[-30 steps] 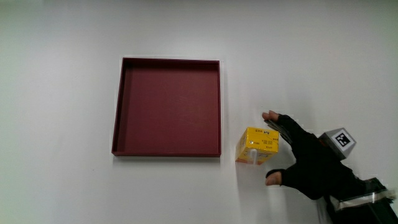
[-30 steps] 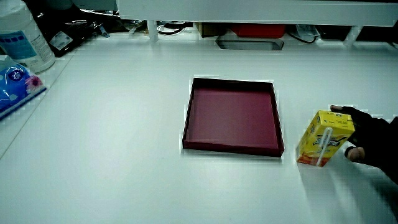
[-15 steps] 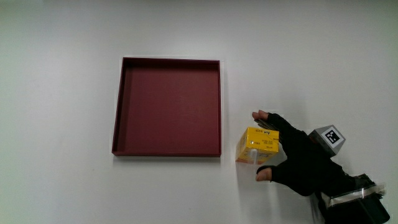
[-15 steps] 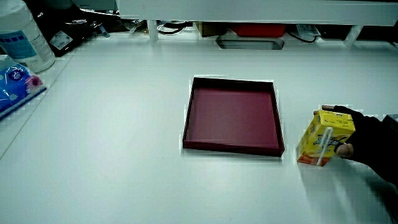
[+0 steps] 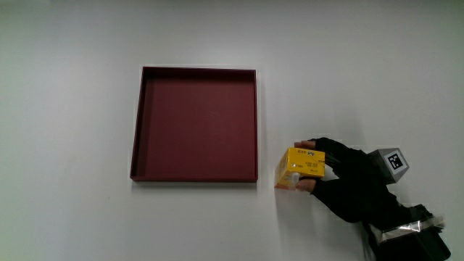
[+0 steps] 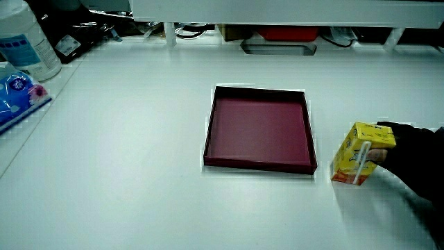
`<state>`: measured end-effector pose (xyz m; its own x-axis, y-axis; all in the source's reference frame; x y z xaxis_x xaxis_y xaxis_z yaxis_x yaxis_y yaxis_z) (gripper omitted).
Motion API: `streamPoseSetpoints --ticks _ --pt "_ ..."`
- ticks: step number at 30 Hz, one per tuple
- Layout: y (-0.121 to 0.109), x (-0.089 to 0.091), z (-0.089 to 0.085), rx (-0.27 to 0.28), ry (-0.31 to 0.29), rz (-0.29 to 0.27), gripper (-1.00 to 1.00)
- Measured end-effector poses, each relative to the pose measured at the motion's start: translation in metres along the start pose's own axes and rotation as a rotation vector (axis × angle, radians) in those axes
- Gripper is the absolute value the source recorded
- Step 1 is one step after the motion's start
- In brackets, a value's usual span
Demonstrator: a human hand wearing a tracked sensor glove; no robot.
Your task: Pick ice redtea
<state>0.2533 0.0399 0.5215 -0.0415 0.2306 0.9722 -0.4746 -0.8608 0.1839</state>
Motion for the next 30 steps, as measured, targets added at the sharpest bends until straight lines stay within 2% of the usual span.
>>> streamPoseSetpoints --ticks 12,14,18,24,25,26,27,30 --pt "0.000 0.004 -0.001 0.016 0.053 0.013 1.00" --pt "0.000 0.005 0.000 0.026 0.055 0.025 1.00" --pt "0.007 -0.004 -0.003 0.023 0.066 0.054 1.00" --pt "0.029 -0.020 -0.015 0.006 0.052 0.099 1.00" --pt "0.033 -0.017 -0.014 0.010 0.032 0.096 1.00" --pt "0.037 -0.007 -0.010 0.014 -0.012 0.084 1.00" --pt "0.043 -0.021 -0.020 0.004 0.017 0.095 1.00" --pt "0.058 -0.021 -0.028 0.015 -0.020 0.085 1.00"
